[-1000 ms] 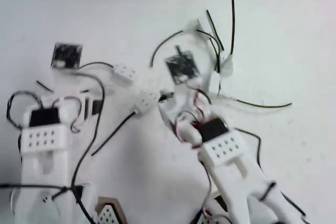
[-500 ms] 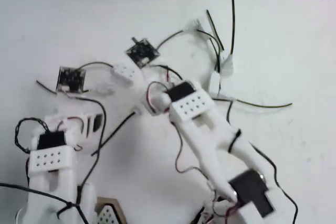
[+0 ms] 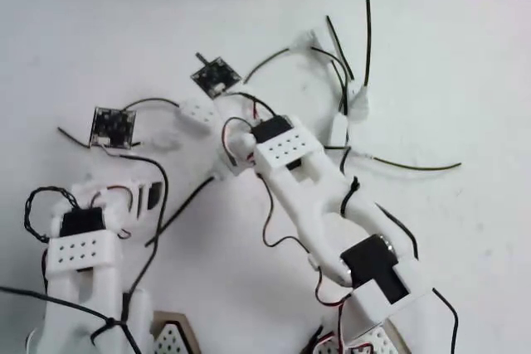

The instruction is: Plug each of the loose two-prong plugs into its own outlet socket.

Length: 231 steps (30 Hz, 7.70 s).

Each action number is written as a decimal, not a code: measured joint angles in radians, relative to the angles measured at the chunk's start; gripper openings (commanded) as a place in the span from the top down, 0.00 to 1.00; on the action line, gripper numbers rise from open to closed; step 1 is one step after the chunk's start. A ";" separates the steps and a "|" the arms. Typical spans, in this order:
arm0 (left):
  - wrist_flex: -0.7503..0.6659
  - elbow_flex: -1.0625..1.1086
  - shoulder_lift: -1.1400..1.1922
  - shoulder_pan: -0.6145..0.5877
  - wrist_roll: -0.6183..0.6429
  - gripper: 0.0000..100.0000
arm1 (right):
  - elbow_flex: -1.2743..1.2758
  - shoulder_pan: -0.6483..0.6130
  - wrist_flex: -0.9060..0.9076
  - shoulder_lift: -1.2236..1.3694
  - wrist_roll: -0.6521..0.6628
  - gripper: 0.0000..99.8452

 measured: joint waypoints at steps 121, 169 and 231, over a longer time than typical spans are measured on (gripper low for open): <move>-0.086 0.014 -0.009 -0.313 0.141 0.72 | -1.260 -0.338 0.680 0.721 0.153 0.64; -0.086 0.014 -0.009 -0.302 0.141 0.72 | -1.257 -0.305 0.514 0.902 0.233 0.72; -0.086 0.014 -0.009 -0.258 0.141 0.73 | -0.568 -0.051 0.735 0.405 0.170 0.93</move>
